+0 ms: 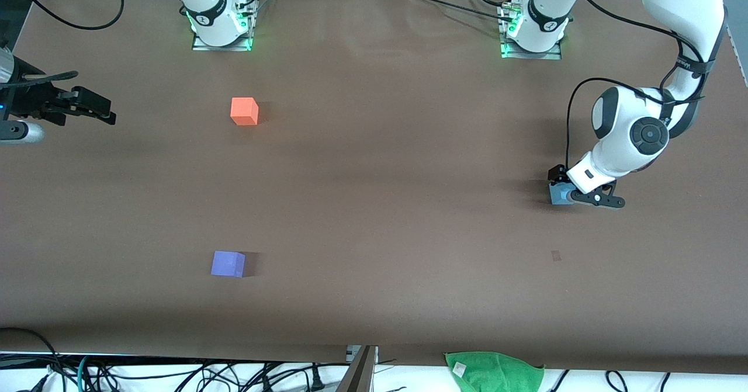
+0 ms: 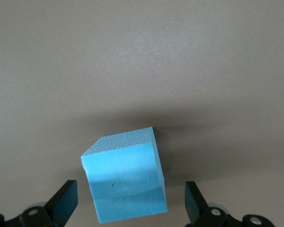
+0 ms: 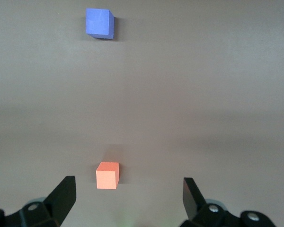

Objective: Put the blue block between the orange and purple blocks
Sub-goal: 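Close the left gripper on the light-blue cube and lift it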

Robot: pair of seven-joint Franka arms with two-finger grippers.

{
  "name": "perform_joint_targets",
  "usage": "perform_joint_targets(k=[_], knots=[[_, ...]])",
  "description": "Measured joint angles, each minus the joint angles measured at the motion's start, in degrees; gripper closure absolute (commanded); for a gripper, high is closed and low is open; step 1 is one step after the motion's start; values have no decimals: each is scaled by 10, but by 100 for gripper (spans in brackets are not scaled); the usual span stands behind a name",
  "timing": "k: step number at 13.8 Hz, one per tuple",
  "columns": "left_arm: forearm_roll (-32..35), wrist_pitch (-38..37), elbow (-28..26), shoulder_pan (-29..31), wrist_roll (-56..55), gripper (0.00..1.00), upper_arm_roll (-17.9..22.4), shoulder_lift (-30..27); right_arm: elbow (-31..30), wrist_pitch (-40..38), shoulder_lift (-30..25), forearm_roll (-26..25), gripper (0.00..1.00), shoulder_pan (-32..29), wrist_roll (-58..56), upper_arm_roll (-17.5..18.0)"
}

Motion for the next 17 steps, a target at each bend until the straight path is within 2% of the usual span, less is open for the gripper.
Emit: perform_joint_targets(k=[5,6,7,8,9,10,14,17], knots=[[0,22,-2,0,-37,0,0,23,0,0,0,0,0,0,0,0],[0,28,-2,0,-42,17,0,28,0,0,0,0,0,0,0,0],[0,31,-2,0,-45,55,0,32,0,0,0,0,0,0,0,0],[0,33,-2,0,-46,79,0,36,0,0,0,0,0,0,0,0],[0,40,-2,0,-46,84,0,38,0,0,0,0,0,0,0,0],[0,44,-2,0,-46,93,0,38,0,0,0,0,0,0,0,0],[0,52,24,0,-46,94,0,38,0,0,0,0,0,0,0,0],[0,-8,84,-6,-46,93,-6,37,0,0,0,0,0,0,0,0]])
